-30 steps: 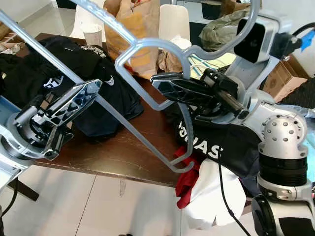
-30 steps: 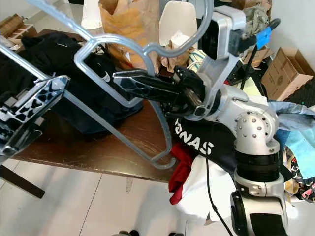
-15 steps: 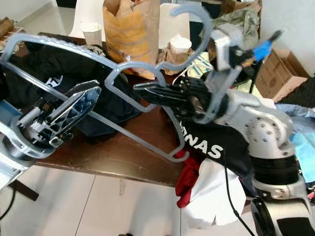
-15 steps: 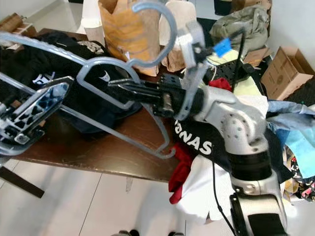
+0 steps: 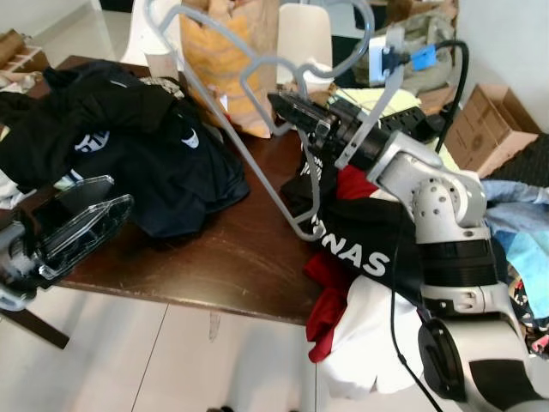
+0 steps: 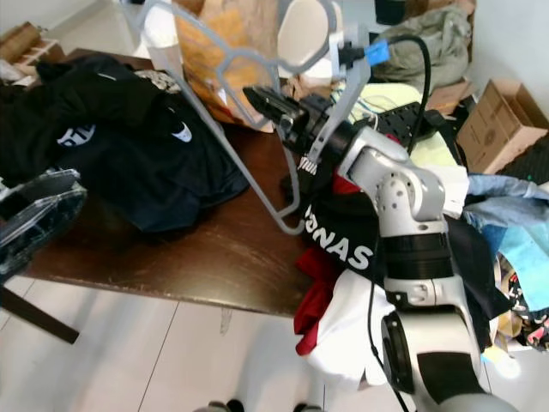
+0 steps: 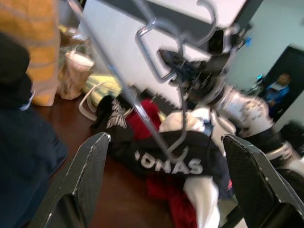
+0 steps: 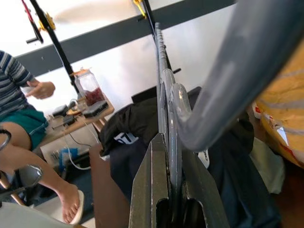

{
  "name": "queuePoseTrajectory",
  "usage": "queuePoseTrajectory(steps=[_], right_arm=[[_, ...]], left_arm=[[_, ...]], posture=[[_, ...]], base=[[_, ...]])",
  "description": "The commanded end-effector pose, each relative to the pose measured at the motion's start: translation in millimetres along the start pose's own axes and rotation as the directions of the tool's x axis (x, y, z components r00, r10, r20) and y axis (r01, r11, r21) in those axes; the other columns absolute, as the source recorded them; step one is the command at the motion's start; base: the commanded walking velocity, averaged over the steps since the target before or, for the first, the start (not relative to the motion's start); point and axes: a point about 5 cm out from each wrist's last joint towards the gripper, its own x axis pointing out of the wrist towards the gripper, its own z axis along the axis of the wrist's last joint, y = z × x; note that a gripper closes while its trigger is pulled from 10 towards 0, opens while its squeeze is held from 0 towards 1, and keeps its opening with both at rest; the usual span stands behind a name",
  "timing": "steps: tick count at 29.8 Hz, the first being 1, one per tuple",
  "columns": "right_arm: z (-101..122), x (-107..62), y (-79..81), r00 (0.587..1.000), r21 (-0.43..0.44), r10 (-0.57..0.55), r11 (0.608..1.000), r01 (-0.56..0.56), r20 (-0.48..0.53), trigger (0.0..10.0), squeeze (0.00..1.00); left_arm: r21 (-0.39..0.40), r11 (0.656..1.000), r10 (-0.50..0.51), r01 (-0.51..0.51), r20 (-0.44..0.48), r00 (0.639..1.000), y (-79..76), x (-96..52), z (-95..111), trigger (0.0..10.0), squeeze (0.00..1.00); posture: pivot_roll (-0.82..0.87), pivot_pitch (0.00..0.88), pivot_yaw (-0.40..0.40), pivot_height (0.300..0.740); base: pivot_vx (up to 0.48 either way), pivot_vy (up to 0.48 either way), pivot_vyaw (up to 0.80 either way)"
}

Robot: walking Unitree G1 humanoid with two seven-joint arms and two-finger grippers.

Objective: Hang hanger

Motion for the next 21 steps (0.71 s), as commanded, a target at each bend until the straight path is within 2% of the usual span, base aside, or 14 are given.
queuePoseTrajectory(steps=[1, 2, 4, 5, 7, 8, 9, 10, 11, 13, 14, 15, 16, 21], right_arm=[[10.4, 0.6, 1.8, 0.998, 0.016, 0.019, 1.000, -0.020, 0.056, 0.0, 0.00], [9.8, 0.8, 0.1, 0.998, 0.015, 0.005, 1.000, -0.006, 0.056, 0.0, 0.00], [9.8, 0.8, 0.1, 0.998, 0.015, 0.005, 1.000, -0.006, 0.056, 0.0, 0.00], [9.6, 0.8, -2.4, 0.998, 0.016, -0.017, 1.000, 0.016, 0.063, 0.0, 0.00], [9.6, 0.8, -2.4, 0.998, 0.016, -0.017, 1.000, 0.016, 0.063, 0.0, 0.00], [9.6, 0.0, -6.3, 0.997, 0.009, -0.048, 0.999, 0.048, 0.067, 0.0, 0.00], [8.5, -1.3, -12.1, 0.994, 0.000, -0.092, 0.996, 0.092, 0.065, 8.1, 0.00], [8.5, -1.3, -12.1, 0.994, 0.000, -0.092, 0.996, 0.092, 0.065, 8.1, 0.00], [3.7, -3.1, -15.9, 0.992, -0.022, -0.121, 0.992, 0.122, 0.047, 10.0, 0.00], [3.7, -3.1, -15.9, 0.992, -0.022, -0.121, 0.992, 0.122, 0.047, 10.0, 0.00], [-5.7, -2.9, -17.5, 0.990, -0.045, -0.141, 0.989, 0.142, 0.019, 10.0, 0.00], [-17.1, -1.3, -15.7, 0.989, -0.058, -0.148, 0.987, 0.147, -0.011, 10.0, 0.00], [-25.8, 0.5, -12.5, 0.989, -0.060, -0.146, 0.988, 0.144, -0.032, 10.0, 0.00], [-37.6, 3.5, -4.6, 0.990, -0.036, -0.131, 0.991, 0.129, -0.052, 10.0, 0.00]], left_arm=[[0.037, 0.999, 0.012, -0.009, -0.078, 0.997, -3.1, -2.3, -3.6, 10.0, 1.00], [0.108, 0.987, 0.132, -0.121, -0.102, 0.986, 8.7, -3.8, -5.5, 10.0, 1.00], [0.108, 0.987, 0.132, -0.121, -0.102, 0.986, 8.7, -3.8, -5.5, 10.0, 1.00], [0.199, 0.943, 0.291, -0.268, -0.098, 0.952, 25.3, -5.3, -3.9, 10.0, 1.00], [0.199, 0.943, 0.291, -0.268, -0.098, 0.952, 25.3, -5.3, -3.9, 10.0, 1.00], [0.320, 0.853, 0.456, -0.413, -0.071, 0.887, 43.1, -7.2, 0.5, 10.0, 0.57], [0.400, 0.725, 0.595, -0.560, 0.046, 0.803, 58.2, -9.2, 12.0, 10.0, 0.00], [0.400, 0.725, 0.595, -0.560, 0.046, 0.803, 58.2, -9.2, 12.0, 10.0, 0.00], [0.468, 0.567, 0.701, -0.678, 0.159, 0.695, 69.6, -10.6, 19.6, 10.0, 0.00], [0.468, 0.567, 0.701, -0.678, 0.159, 0.695, 69.6, -10.6, 19.6, 10.0, 0.00], [0.463, 0.444, 0.766, -0.768, 0.249, 0.593, 77.9, -11.4, 20.3, 10.0, 0.00], [0.461, 0.363, 0.796, -0.810, 0.299, 0.527, 82.3, -9.0, 15.6, 10.0, 0.00], [0.467, 0.320, 0.813, -0.824, 0.311, 0.492, 85.3, -6.8, 9.3, 10.0, 0.00], [0.462, 0.304, 0.809, -0.833, 0.336, 0.482, 88.7, -1.8, 3.9, 10.0, 0.00]], posture=[[0.00, 0.187, -0.042, 0.740], [0.00, 0.186, -0.043, 0.740], [0.00, 0.186, -0.043, 0.740], [0.00, 0.187, -0.045, 0.740], [0.00, 0.187, -0.045, 0.740], [0.00, 0.188, -0.047, 0.740], [0.00, 0.190, -0.046, 0.740], [0.00, 0.190, -0.046, 0.740], [0.00, 0.190, -0.047, 0.740], [0.00, 0.190, -0.047, 0.740], [0.00, 0.190, -0.048, 0.740], [-0.01, 0.190, -0.048, 0.740], [-0.01, 0.190, -0.048, 0.740], [-0.02, 0.192, -0.050, 0.740]], base=[[0.000, 0.000, 0.00], [0.000, 0.000, 0.00], [0.000, 0.000, 0.00], [0.000, 0.000, 0.00], [0.000, 0.000, 0.00], [0.000, 0.000, 0.00], [0.000, 0.000, 0.00], [0.000, 0.000, 0.00], [0.000, 0.000, 0.00], [0.000, 0.000, 0.00], [0.000, 0.000, 0.00], [0.000, 0.000, 0.00], [0.000, 0.000, 0.00], [0.000, 0.000, 0.00]])
